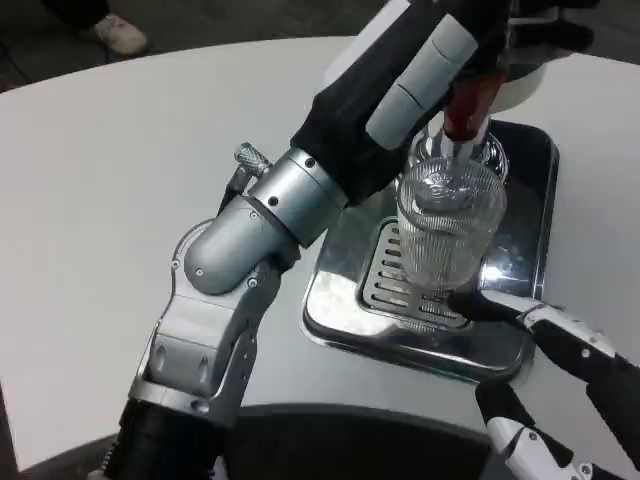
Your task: Grasp the cup under the faucet to collect the drink, then remove the cup.
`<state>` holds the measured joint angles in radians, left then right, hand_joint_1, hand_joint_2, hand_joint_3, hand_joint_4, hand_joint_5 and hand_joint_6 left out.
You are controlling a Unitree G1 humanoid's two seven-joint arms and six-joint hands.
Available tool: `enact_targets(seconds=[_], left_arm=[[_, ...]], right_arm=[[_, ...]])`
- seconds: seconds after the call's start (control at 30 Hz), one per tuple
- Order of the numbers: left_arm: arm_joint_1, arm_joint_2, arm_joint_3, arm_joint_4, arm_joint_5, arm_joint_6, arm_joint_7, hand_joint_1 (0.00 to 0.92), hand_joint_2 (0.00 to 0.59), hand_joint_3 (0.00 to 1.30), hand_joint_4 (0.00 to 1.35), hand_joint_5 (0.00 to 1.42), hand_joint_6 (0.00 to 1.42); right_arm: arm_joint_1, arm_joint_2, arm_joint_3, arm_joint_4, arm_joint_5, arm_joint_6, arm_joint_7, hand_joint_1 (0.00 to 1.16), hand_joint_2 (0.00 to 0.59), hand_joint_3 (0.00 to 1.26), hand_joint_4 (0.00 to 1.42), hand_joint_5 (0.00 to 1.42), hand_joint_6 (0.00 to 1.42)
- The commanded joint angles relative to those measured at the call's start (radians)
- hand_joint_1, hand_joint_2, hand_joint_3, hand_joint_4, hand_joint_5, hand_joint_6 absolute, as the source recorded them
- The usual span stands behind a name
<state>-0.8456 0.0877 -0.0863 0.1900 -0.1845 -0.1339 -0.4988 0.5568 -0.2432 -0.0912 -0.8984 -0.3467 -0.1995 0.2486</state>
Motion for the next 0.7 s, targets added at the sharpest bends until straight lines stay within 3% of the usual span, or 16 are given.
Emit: enact_targets(seconds=[0.03, 0.7], left_arm=[[0.006, 0.006, -0.007, -0.002, 0.006, -0.015, -0.019, 0.000, 0.083, 0.27, 0.21, 0.30, 0.23], [0.038, 0.116, -0.047, -0.016, 0.094, -0.081, -0.077, 0.000, 0.077, 0.32, 0.32, 0.38, 0.28]], right_arm=[[0.005, 0.007, 0.004, 0.008, -0.001, 0.004, -0.009, 0.40, 0.503, 0.27, 0.24, 0.15, 0.08], [-0.003, 0.010, 0.018, 0.010, -0.002, 0.010, -0.012, 0.40, 0.503, 0.27, 0.24, 0.15, 0.08]])
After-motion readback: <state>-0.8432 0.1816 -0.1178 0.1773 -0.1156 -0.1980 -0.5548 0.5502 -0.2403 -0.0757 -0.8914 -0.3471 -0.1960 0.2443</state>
